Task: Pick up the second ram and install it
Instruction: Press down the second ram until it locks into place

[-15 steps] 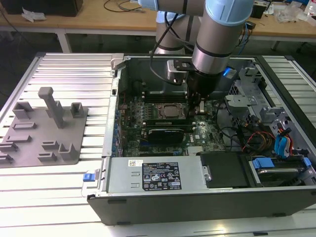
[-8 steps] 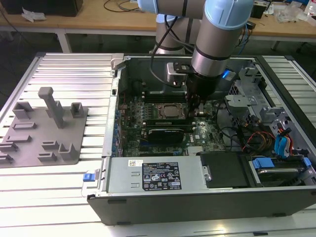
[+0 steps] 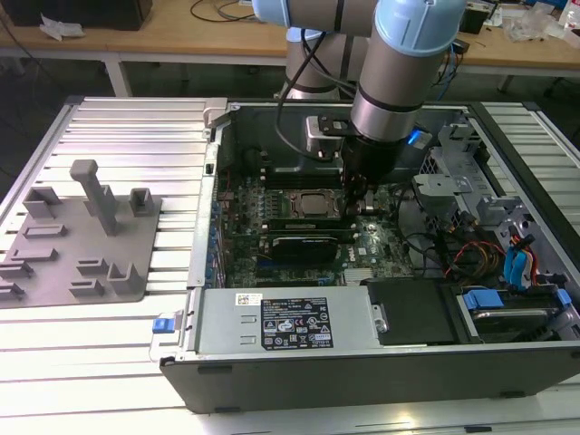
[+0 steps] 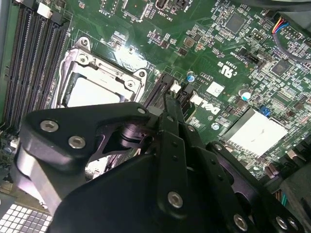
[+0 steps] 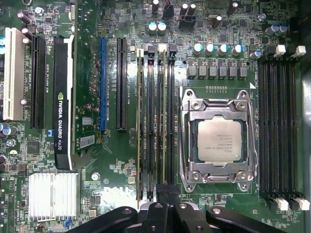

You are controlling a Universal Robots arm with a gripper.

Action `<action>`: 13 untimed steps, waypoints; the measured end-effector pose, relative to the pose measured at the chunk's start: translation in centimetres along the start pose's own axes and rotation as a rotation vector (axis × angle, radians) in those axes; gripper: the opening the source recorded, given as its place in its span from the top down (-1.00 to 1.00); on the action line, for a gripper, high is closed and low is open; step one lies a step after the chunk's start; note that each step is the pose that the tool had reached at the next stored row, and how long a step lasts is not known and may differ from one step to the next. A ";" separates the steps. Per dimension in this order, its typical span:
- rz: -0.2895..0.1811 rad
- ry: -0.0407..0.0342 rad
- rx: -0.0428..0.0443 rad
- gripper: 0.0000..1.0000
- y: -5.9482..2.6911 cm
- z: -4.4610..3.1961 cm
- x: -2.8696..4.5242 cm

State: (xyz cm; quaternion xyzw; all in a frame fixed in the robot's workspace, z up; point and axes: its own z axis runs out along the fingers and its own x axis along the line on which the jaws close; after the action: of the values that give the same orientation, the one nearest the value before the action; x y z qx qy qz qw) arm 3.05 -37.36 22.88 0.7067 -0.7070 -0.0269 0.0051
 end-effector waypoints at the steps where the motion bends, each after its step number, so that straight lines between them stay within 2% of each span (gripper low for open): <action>1: 0.000 -0.0007 0.0001 0.84 0.00 -0.06 -0.01; 3: 0.000 -0.0002 0.0001 0.84 0.03 -0.60 -0.02; 5: 0.000 0.0024 0.0000 0.84 0.07 -1.47 -0.05; 8: 0.000 0.0026 0.0001 0.84 0.20 -1.51 -0.04; 9: 0.000 0.0026 0.0001 0.84 0.56 -1.48 -0.05; 11: 0.000 0.0025 0.0012 0.84 2.19 -1.39 -0.04; 13: 0.000 0.0025 0.0018 0.84 2.98 -1.34 -0.04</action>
State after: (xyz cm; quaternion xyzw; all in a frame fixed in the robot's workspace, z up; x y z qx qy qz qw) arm 0.14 -37.36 24.36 0.7067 -0.7070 -0.0254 0.0053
